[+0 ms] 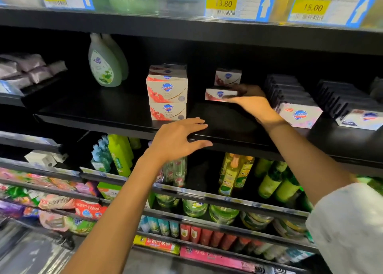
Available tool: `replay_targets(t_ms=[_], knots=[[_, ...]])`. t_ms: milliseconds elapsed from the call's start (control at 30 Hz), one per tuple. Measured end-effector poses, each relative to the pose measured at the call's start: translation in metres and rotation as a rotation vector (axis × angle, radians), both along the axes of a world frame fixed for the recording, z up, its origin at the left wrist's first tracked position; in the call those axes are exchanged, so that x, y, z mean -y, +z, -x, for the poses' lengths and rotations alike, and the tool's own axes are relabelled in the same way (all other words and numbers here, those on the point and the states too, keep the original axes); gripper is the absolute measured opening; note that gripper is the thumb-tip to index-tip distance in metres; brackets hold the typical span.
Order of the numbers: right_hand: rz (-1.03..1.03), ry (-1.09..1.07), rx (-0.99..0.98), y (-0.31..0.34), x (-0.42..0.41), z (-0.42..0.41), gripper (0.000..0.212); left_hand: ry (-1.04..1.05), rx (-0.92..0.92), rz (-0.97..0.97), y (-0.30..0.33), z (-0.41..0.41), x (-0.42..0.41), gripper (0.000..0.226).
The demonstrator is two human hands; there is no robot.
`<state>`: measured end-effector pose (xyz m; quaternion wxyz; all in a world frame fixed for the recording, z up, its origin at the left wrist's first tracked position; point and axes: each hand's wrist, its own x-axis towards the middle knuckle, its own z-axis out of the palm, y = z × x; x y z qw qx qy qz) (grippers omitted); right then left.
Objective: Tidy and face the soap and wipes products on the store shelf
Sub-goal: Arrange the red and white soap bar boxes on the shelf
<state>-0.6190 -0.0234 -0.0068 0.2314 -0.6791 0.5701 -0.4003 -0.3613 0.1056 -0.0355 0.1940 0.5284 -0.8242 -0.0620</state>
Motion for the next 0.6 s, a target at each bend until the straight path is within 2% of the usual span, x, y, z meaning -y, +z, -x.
replay_targets(t_ms=[133,300,500,600], knots=[[-0.084,0.014,0.377,0.002,-0.037,-0.001,0.032,-0.019,0.007,-0.02,0.0,-0.001,0.001,0.072],[-0.218,-0.002,0.69,0.004,-0.065,0.0,0.041,-0.044,-0.032,-0.032,0.001,0.0,0.001,0.076],[-0.227,-0.049,0.833,0.01,-0.093,0.001,0.023,-0.097,-0.526,-0.13,0.014,0.02,0.011,0.081],[-0.215,-0.058,0.84,0.009,-0.099,0.0,0.029,-0.152,-0.767,-0.224,0.023,0.039,0.027,0.078]])
